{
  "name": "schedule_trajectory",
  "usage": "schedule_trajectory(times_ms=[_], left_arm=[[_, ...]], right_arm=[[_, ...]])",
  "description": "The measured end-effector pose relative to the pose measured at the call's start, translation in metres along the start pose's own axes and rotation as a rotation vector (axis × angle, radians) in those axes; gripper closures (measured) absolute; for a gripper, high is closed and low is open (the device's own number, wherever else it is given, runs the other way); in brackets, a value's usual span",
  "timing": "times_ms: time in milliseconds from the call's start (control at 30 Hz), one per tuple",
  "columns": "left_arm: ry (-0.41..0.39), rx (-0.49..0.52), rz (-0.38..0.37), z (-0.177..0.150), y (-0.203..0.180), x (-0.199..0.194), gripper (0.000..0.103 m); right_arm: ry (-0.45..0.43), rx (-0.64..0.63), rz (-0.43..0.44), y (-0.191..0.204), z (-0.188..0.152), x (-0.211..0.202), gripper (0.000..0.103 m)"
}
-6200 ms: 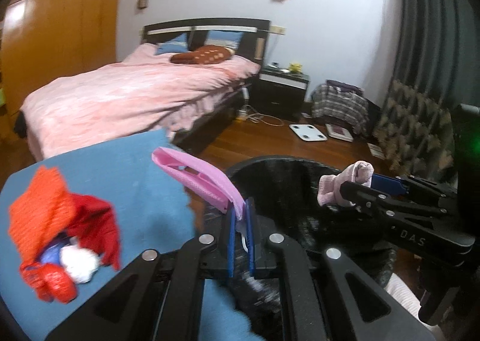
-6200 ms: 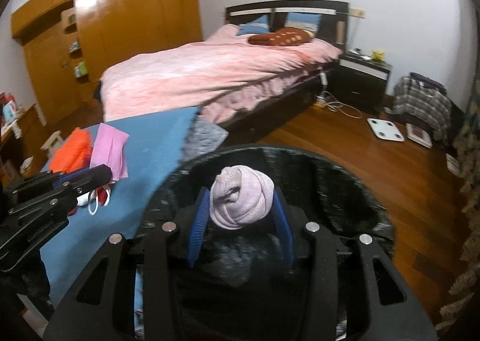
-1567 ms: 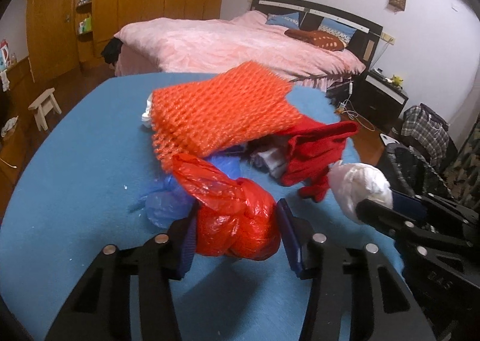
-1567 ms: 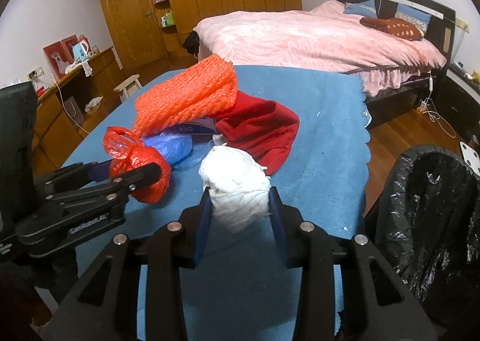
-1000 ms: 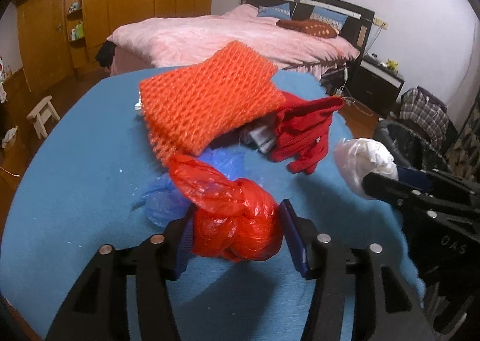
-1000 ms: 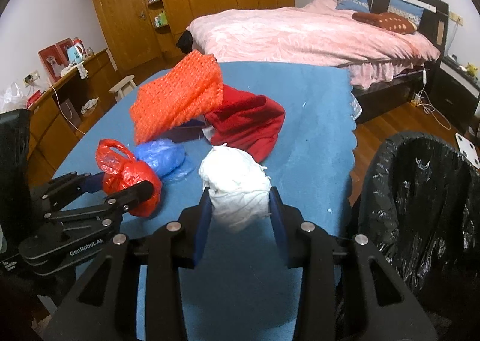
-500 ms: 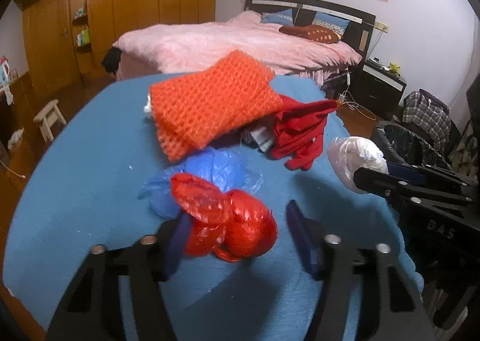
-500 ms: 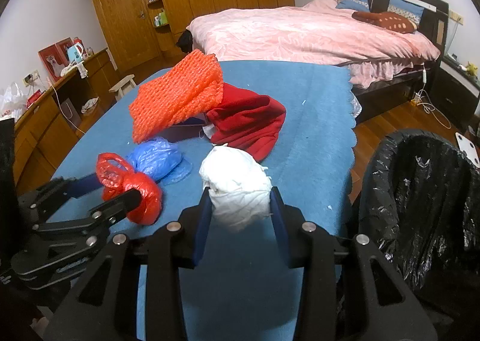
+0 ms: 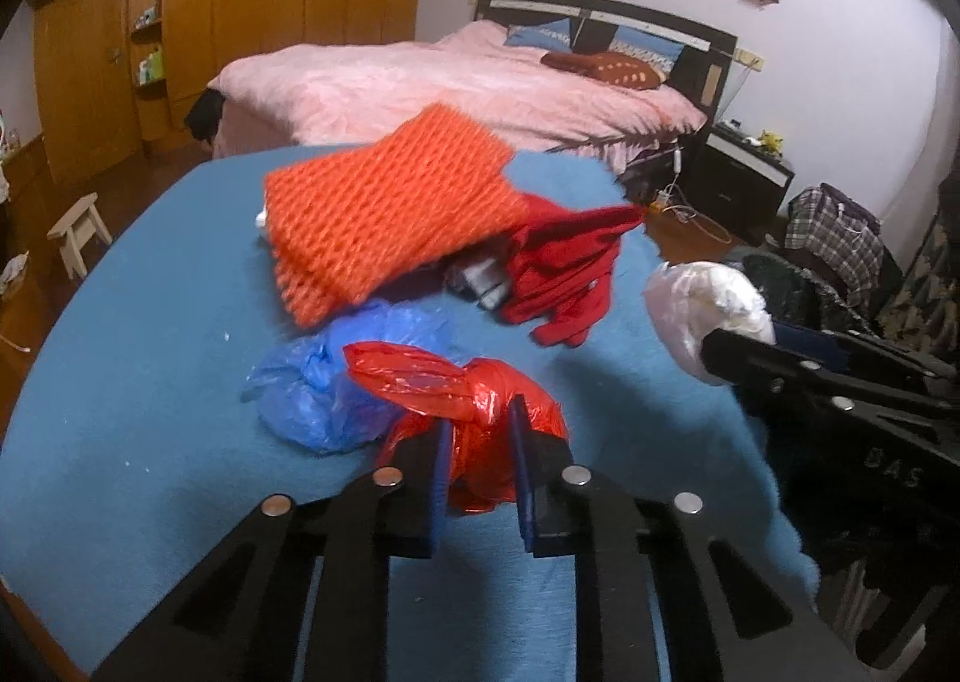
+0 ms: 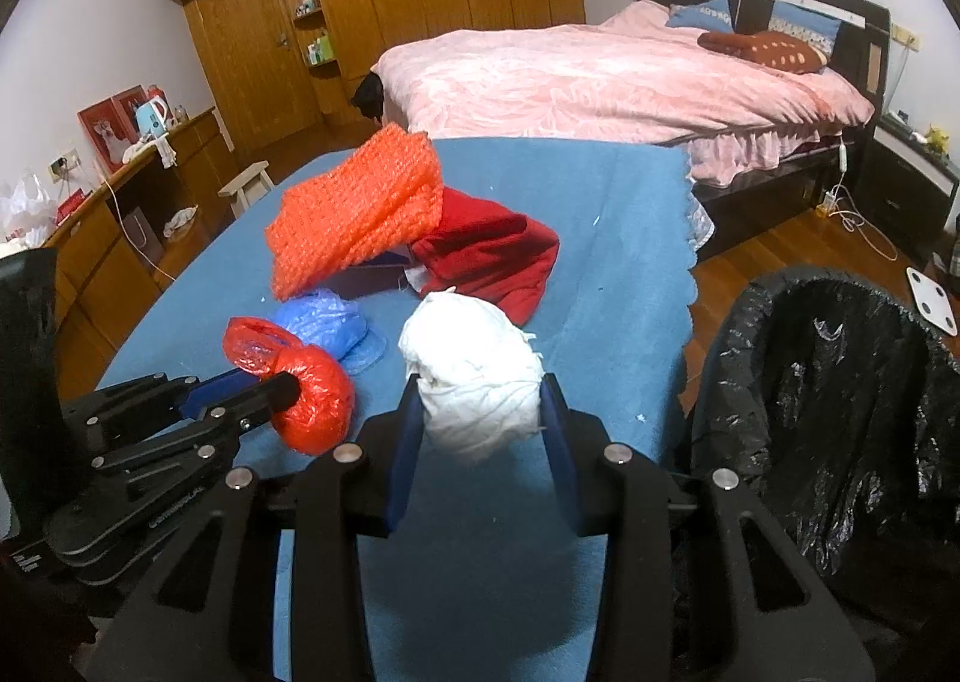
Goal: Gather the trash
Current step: 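Carry both bags over the black bin and open both tools to drop them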
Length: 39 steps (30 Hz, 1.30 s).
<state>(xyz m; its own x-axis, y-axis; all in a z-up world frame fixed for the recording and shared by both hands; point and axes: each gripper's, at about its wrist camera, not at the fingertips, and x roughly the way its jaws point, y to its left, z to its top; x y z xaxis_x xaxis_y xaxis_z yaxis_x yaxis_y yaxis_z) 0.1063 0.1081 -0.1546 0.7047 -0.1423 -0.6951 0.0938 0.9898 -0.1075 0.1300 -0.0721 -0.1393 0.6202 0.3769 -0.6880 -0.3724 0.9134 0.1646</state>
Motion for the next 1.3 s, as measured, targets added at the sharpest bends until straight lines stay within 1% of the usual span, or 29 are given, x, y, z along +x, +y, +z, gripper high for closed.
schedule_trajectory(times_ms=[33, 367, 567, 867, 1100, 1300], left_arm=[[-0.008, 0.003, -0.006, 0.002, -0.002, -0.003, 0.09], [-0.071, 0.022, -0.046, 0.024, -0.026, -0.019, 0.091], [-0.109, 0.063, -0.087, 0.039, -0.053, -0.024, 0.091], [-0.142, 0.14, -0.185, 0.061, -0.113, -0.014, 0.091], [-0.134, 0.197, -0.278, 0.068, -0.166, -0.002, 0.091], [-0.117, 0.252, -0.351, 0.071, -0.211, 0.013, 0.091]], right_arm=[[-0.004, 0.001, 0.0, -0.001, 0.001, -0.002, 0.065], [-0.069, 0.038, -0.026, -0.02, 0.006, -0.037, 0.065], [-0.111, 0.067, -0.065, -0.04, 0.008, -0.061, 0.065], [-0.162, 0.117, -0.171, -0.086, 0.001, -0.099, 0.065], [-0.18, 0.187, -0.283, -0.135, -0.016, -0.127, 0.065], [-0.182, 0.242, -0.364, -0.17, -0.032, -0.139, 0.064]])
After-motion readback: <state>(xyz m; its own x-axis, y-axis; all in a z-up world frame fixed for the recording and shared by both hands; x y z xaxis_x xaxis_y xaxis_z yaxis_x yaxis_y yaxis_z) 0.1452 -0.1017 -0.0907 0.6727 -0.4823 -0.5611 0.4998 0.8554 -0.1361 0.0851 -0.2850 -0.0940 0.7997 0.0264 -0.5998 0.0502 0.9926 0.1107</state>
